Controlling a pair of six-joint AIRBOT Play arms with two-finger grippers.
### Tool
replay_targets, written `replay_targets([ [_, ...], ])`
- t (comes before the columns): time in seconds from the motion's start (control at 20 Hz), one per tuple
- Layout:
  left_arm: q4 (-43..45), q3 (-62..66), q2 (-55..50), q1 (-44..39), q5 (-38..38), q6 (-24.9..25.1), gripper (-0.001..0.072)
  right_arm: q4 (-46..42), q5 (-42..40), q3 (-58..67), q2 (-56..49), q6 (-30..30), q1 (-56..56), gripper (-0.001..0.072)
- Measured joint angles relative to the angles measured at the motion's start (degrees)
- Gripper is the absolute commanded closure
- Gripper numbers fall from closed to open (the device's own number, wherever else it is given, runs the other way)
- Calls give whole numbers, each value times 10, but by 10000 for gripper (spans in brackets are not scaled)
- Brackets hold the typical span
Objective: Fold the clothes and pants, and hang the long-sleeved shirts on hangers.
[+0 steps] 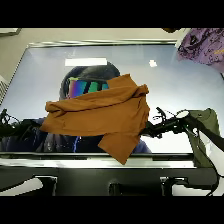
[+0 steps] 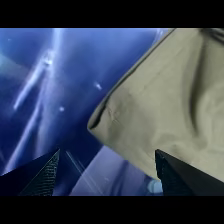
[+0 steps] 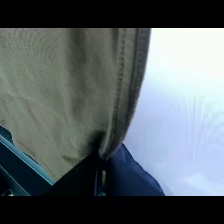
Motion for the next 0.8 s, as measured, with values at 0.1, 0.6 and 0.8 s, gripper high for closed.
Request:
replay_targets([
  [0.1, -8, 0, -12, 0, 0, 14, 56, 1, 2, 0, 0, 0, 0, 683],
  [0.6, -65, 0, -54, 1, 16, 73, 121, 4, 16, 0, 7, 2, 0, 683],
  [0.8, -79, 0, -73, -14, 19, 83, 153, 4, 16, 0, 12, 2, 0, 683],
])
